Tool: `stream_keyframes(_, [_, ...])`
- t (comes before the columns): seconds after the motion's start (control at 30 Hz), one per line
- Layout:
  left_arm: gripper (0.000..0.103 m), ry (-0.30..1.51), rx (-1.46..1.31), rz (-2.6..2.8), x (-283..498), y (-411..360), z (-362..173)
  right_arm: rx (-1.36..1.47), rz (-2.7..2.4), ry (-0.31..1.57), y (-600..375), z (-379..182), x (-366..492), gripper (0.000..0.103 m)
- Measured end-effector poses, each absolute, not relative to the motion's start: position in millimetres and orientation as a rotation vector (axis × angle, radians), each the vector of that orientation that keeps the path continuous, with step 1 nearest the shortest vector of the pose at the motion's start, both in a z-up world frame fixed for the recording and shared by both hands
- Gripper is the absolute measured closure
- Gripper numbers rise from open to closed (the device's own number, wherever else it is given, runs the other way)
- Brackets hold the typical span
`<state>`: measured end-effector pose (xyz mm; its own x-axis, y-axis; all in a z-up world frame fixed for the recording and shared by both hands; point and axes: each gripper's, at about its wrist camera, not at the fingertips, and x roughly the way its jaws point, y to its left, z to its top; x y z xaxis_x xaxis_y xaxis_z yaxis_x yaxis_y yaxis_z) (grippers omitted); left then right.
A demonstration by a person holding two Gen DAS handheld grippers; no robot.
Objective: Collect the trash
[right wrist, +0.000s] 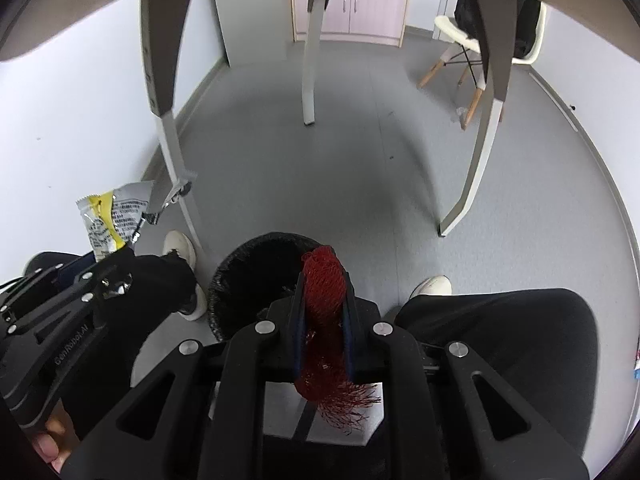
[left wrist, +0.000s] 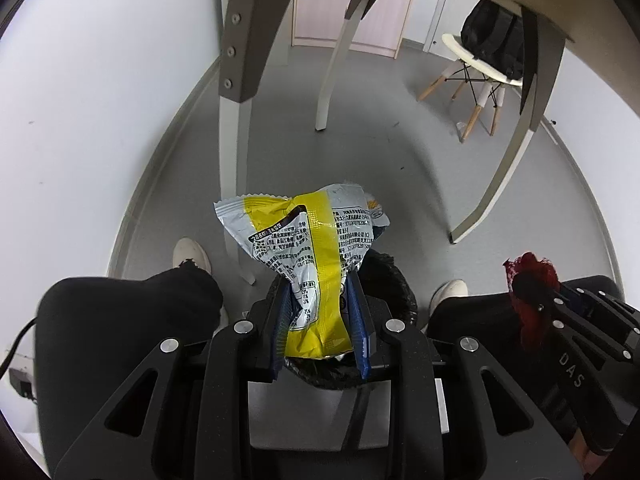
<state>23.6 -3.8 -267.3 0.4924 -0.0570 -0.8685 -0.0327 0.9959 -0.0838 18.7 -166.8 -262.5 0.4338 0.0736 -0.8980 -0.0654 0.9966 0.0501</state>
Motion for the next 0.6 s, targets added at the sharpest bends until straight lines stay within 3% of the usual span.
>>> stream_keyframes(0.6, [0.077, 1.209, -0.109, 0.023, 74.5, 6.0, -335.1, -0.011, 0.144, 1.272, -137.5, -352.3, 73.6, 0.089])
